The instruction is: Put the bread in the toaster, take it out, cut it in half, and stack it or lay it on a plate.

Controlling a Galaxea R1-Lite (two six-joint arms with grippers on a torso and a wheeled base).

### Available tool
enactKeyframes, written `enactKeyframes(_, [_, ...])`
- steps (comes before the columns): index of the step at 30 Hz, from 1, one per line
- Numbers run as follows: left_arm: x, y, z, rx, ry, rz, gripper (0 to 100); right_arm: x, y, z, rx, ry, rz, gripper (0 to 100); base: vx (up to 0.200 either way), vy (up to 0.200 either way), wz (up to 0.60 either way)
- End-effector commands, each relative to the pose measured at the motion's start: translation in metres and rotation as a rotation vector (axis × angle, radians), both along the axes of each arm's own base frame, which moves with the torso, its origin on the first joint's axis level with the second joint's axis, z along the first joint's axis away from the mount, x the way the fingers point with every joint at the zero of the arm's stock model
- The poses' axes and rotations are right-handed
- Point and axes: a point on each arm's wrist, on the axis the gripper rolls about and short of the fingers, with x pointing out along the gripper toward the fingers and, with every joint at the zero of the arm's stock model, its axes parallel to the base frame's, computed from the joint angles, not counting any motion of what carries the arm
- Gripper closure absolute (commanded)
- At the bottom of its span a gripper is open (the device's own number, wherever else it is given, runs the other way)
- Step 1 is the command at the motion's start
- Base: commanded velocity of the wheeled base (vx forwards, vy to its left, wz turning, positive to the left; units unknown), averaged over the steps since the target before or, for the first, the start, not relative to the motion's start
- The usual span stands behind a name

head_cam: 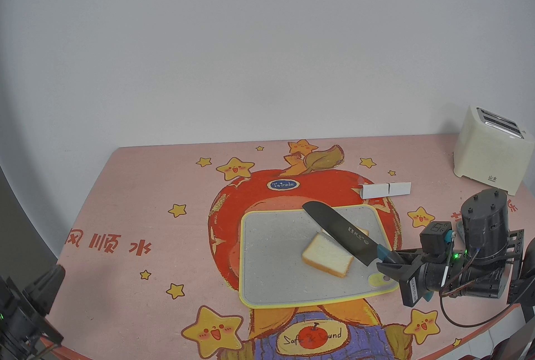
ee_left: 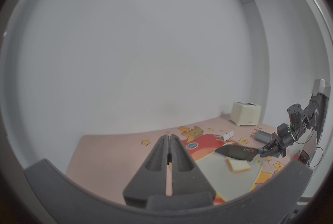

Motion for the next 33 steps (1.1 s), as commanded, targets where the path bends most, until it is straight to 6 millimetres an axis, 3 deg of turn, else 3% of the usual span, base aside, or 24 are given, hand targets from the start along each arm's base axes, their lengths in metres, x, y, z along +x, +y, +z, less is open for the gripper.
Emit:
enactKeyframes(1, [-0.0392, 0.0126, -0.0361, 0.012, -0.093, 0.224, 100, 0.0, 0.001, -0.0023, -0.007, 0.007, 0.0, 100, 0.0, 0.0, 0.0])
enactKeyframes(19, [-0.0384, 0.0135, -0.0403, 0.129, -0.07, 0.269, 100, -0.0026, 0.0014, -0.0018, -0.005, 0.004, 0.009, 100, 0.0, 0.0, 0.0])
enactKeyframes(24, [-0.042, 0.0101, -0.0419, 0.134, -0.089, 0.446, 100, -0.0025, 0.0015, -0.0026, -0.008, 0.006, 0.01, 100, 0.0, 0.0, 0.0])
enactKeyframes(25, [-0.0454, 0.0096, -0.043, 0.142, -0.139, 0.385, 100, -0.0024, 0.0016, -0.0031, -0.01, 0.009, 0.011, 100, 0.0, 0.0, 0.0])
enactKeyframes(33, [-0.0454, 0.0095, -0.0434, 0.142, -0.136, 0.384, 100, -0.002, 0.0019, -0.0029, -0.009, 0.008, 0.011, 100, 0.0, 0.0, 0.0])
